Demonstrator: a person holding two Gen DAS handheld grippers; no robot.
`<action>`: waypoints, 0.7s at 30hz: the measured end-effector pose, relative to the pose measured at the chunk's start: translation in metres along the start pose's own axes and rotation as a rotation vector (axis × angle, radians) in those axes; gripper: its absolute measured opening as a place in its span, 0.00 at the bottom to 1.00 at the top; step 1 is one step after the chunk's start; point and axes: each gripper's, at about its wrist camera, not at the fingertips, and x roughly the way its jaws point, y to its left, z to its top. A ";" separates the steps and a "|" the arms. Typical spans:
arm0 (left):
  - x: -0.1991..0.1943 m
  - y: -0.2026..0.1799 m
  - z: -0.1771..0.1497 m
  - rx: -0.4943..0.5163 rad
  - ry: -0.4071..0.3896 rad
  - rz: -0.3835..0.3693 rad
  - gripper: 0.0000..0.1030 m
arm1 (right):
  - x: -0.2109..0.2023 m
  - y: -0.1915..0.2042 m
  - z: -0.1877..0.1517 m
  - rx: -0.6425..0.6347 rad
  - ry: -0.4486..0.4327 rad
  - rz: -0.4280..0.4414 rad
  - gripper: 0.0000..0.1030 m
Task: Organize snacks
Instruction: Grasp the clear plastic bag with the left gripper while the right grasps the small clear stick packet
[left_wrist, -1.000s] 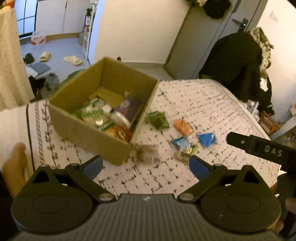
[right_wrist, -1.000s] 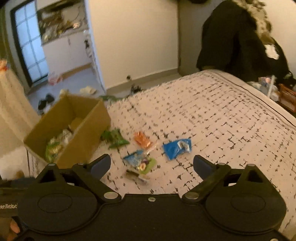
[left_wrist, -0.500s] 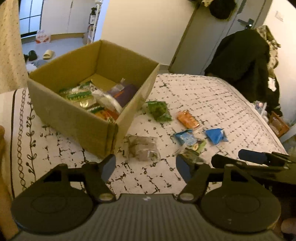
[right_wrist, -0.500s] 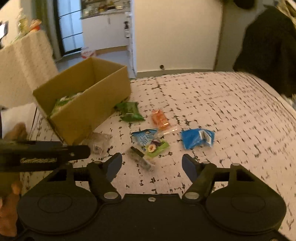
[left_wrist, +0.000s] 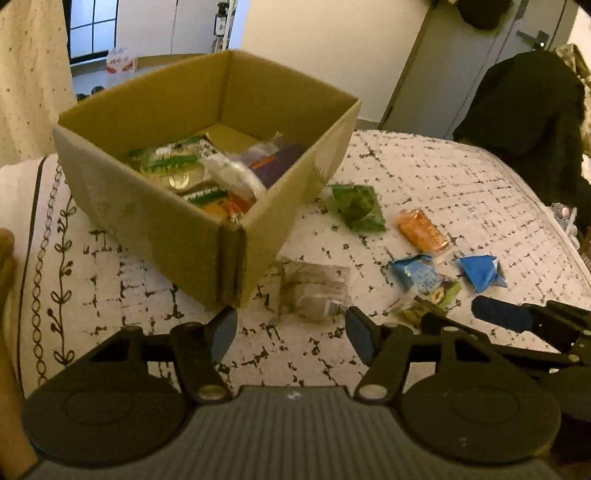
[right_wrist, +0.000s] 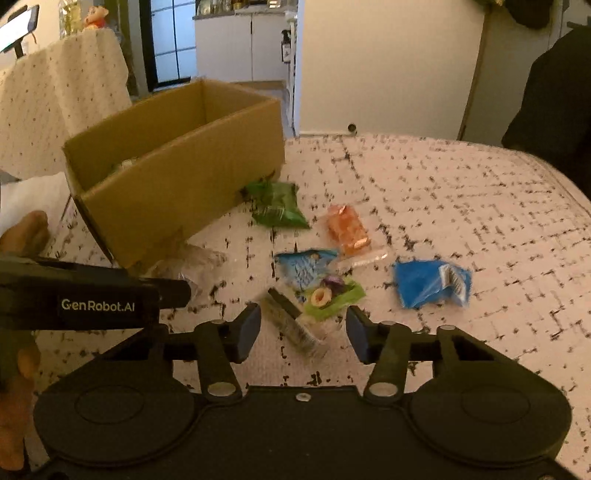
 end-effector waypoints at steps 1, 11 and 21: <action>0.002 0.000 -0.001 0.002 0.003 0.008 0.62 | 0.004 0.001 -0.002 -0.009 0.012 0.007 0.42; 0.011 -0.009 0.000 0.006 -0.005 0.021 0.62 | -0.009 -0.018 -0.004 0.037 0.116 -0.024 0.22; 0.020 -0.019 -0.007 0.031 -0.061 0.039 0.65 | -0.024 -0.035 -0.020 0.160 0.134 -0.063 0.22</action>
